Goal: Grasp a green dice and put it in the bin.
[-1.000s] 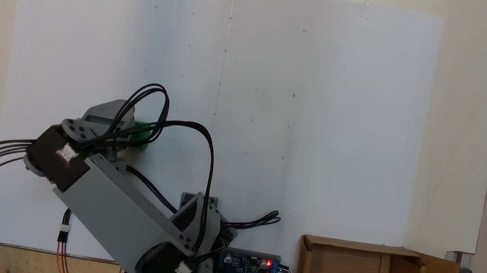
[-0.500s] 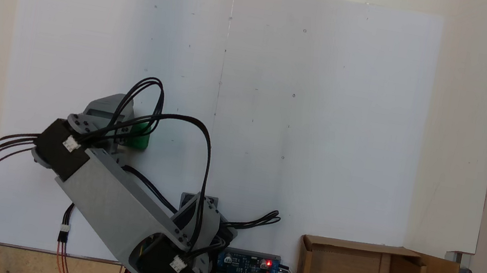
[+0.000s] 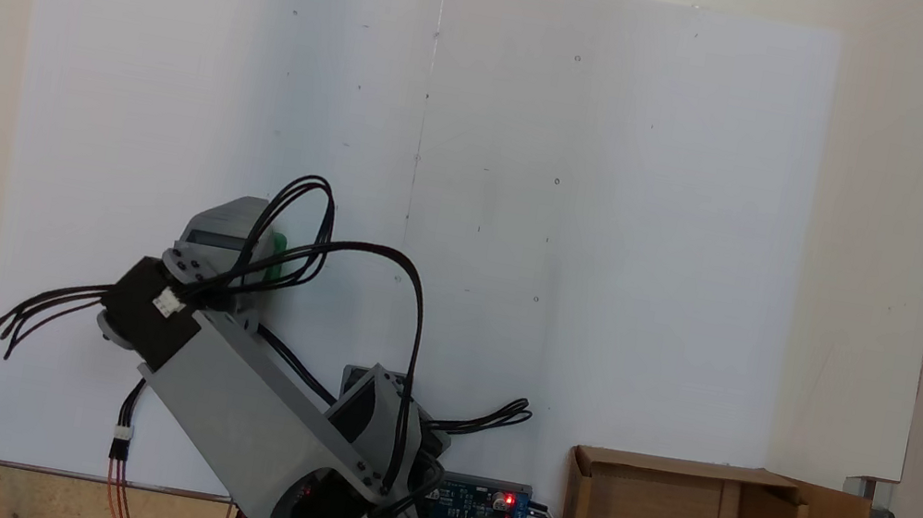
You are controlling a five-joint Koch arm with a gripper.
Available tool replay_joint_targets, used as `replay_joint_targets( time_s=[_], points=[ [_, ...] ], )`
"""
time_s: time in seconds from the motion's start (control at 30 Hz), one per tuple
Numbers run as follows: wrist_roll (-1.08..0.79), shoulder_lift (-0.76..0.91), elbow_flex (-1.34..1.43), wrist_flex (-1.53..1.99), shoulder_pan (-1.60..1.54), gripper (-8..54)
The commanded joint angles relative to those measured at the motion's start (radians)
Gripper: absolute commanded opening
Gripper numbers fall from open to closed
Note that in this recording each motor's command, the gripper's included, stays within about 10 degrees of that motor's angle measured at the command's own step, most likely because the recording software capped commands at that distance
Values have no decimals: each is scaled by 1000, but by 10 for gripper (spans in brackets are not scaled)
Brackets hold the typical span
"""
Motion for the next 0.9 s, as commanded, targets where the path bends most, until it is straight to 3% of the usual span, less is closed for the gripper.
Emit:
replay_joint_targets(
  time_s=[0.0, 0.87],
  points=[
    [81, 34, 6, -20, 0, 432],
    [133, 89, 21, -64, -9, 432]
  ],
)
